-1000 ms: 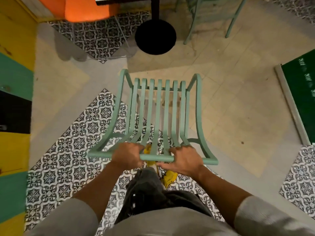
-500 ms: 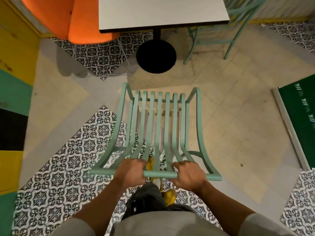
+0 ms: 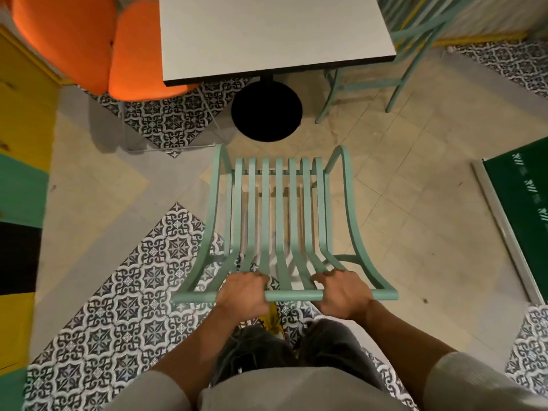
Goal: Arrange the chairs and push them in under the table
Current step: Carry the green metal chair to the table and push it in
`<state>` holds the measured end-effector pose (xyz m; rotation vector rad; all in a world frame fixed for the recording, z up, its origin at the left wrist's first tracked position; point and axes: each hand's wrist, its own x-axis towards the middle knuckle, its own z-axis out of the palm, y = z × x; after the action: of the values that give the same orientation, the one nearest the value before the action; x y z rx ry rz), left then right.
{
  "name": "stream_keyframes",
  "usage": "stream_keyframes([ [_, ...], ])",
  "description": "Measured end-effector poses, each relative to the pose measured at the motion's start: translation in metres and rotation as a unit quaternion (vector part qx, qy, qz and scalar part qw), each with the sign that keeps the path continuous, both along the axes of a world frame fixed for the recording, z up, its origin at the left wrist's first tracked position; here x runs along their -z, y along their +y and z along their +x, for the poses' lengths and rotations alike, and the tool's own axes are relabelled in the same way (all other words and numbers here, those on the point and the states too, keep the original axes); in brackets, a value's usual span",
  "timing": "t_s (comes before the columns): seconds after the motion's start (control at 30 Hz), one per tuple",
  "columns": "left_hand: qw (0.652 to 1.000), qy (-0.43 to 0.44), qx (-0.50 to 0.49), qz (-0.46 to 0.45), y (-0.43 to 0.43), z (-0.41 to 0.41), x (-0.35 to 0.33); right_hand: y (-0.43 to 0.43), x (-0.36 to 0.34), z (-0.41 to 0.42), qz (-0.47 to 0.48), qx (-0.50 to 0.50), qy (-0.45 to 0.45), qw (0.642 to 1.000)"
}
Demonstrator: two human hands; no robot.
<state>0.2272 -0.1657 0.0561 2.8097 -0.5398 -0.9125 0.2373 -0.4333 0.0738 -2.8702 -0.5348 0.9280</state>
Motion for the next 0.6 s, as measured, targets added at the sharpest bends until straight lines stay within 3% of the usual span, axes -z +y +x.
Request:
stream_keyframes([
  [0.33,1.000,0.007,-0.027,0.008,-0.006,0.084,-0.001,-0.009,0.006,0.091,0.002,-0.022,-0.010,1.000],
  [0.6,0.998,-0.019,-0.055,0.035,-0.017,0.149,-0.007,-0.013,-0.002,0.168,0.015,-0.011,0.037,0.999],
])
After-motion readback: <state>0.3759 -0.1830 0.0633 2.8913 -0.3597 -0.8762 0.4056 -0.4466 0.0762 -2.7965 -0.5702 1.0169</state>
